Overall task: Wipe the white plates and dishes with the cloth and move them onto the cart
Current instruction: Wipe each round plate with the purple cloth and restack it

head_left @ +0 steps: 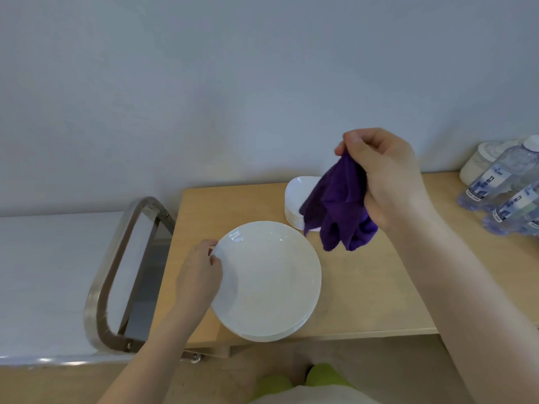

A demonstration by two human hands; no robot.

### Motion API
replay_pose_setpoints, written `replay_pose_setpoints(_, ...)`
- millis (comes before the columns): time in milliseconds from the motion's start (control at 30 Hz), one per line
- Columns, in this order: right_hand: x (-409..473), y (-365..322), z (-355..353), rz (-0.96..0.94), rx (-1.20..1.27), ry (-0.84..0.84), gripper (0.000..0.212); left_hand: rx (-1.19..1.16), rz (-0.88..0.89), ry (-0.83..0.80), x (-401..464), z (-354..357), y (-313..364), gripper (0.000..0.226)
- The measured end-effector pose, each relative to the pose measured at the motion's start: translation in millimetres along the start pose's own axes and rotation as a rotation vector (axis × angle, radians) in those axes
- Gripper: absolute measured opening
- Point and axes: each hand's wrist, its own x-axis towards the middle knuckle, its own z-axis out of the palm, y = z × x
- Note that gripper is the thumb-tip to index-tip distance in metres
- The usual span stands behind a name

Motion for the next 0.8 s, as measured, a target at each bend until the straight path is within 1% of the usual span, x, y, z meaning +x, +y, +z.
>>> replay_pose_setpoints(100, -15.6, 3.7, 30.6, -0.014, -0.171, -0.066, 0.01, -0.03, 0.004, -0.009, -0.2, -1.2, -2.7, 0.034)
replay_pose_setpoints(200, -38.9, 23.6, 64.1, -0.013, -0.241, -0.19, 0.011, -0.074, 0.009, -0.015, 1.4, -2.8, -5.9, 0.033)
replay_pose_setpoints(267, -55.8, 42.5, 84.2, -0.007, -0.313, -0.29, 0.014, -0.107, 0.004, -0.026, 3.0, -5.1, -7.8, 0.032)
replay_pose_setpoints(333, -71.7, 62.5, 99.6, 0.002, -0.387, -0.404, 0.011, -0.134, 0.011, -0.036, 4.4, -7.5, -9.5, 0.03)
replay_pose_setpoints(467, -99.2, 98.1, 111.8, -0.039, -0.539, -0.632, 0.008, -0.207, 0.053, -0.05, 4.4, -12.4, -17.0, 0.016)
replay_pose_setpoints(533, -105.0, 109.6, 111.1, -0.078, -0.607, -0.705, 0.015, -0.215, 0.067, -0.056, 3.2, -14.1, -21.2, 0.018)
replay_pose_setpoints(567, -104.8, 112.5, 109.4, -0.115, -0.639, -0.701, 0.019, -0.218, 0.064, -0.055, 3.1, -14.1, -23.1, 0.019)
replay_pose_setpoints(600, -102.2, 115.3, 107.1, -0.169, -0.682, -0.655, 0.021, -0.219, 0.059, -0.049, 3.3, -13.6, -25.1, 0.017)
replay_pose_setpoints(667, -91.8, 123.9, 100.3, -0.278, -0.846, -0.491, 0.025, -0.212, 0.05, -0.037, 4.0, -11.9, -27.5, 0.013)
replay_pose_setpoints(700, -86.3, 129.7, 96.5, -0.295, -0.967, -0.424, 0.027, -0.201, 0.047, -0.036, 4.5, -11.1, -28.4, 0.014)
replay_pose_setpoints(767, -79.9, 143.2, 91.1, -0.208, -1.174, -0.364, 0.033, -0.182, 0.043, -0.034, 4.9, -9.8, -29.3, 0.016)
replay_pose_setpoints(800, -79.8, 149.0, 90.8, -0.137, -1.24, -0.376, 0.04, -0.178, 0.041, -0.028, 5.0, -9.4, -29.4, 0.018)
